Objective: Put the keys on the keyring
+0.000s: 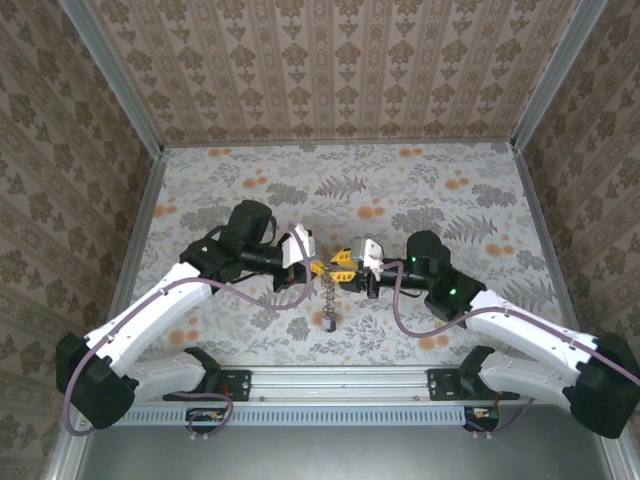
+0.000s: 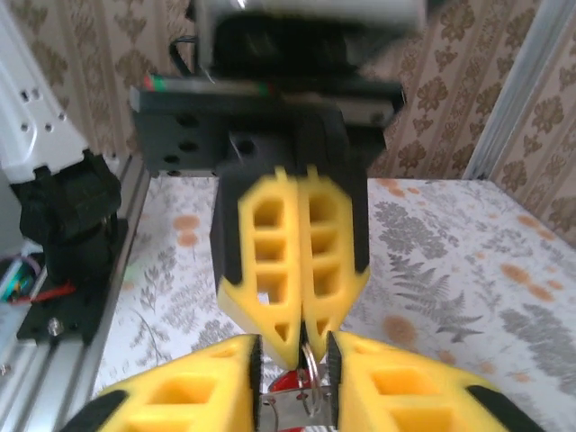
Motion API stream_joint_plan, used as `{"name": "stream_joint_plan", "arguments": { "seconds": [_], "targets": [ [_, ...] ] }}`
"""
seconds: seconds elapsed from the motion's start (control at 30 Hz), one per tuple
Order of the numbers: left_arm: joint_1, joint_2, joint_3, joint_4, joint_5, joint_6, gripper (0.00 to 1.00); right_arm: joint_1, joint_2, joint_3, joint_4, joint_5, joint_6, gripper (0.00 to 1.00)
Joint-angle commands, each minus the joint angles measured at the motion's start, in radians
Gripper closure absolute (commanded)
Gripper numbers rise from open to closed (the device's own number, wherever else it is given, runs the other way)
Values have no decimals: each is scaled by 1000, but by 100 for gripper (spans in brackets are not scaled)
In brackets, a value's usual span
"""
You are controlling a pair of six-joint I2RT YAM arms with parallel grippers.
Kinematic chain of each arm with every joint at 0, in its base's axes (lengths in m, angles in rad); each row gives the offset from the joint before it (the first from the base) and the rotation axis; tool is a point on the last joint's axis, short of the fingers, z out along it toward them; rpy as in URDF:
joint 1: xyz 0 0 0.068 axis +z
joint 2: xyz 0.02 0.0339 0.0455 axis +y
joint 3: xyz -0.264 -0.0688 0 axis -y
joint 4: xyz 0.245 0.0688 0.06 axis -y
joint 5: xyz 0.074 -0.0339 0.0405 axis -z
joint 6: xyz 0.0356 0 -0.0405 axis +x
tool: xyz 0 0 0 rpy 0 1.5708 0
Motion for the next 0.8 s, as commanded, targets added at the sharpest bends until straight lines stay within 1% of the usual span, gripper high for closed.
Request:
{"name": "stream_joint_plan", "arguments": {
  "seconds": [0.0, 0.07, 0.13, 0.2, 0.33, 0.4, 0.47, 0.5, 0.77],
  "targets": [
    [1, 25, 77, -153, -34, 89, 100, 5, -46, 53, -370, 68, -280, 60],
    [0, 34, 92, -182, -39, 103, 100, 5, -44, 75, -419, 86, -304, 56],
    [-4, 32, 93, -177, -35, 104, 100, 7, -22, 105, -451, 93, -296, 54],
    [-6, 36, 97, -168, -31, 100, 100, 10, 12, 139, -464, 92, -271, 54],
    [-7, 70, 128, -201, -16, 105, 100, 29, 79, 181, -459, 107, -236, 57],
    [-8, 85, 146, -223, -10, 114, 100, 35, 112, 204, -462, 98, -223, 60],
    [-9, 95, 155, -232, -11, 117, 100, 39, 144, 229, -468, 71, -210, 69],
    [-9, 97, 157, -233, -10, 119, 100, 40, 157, 239, -476, 61, -209, 70],
    [-10, 123, 181, -248, 3, 126, 100, 46, 210, 244, -419, 74, -174, 69]
  ]
}}
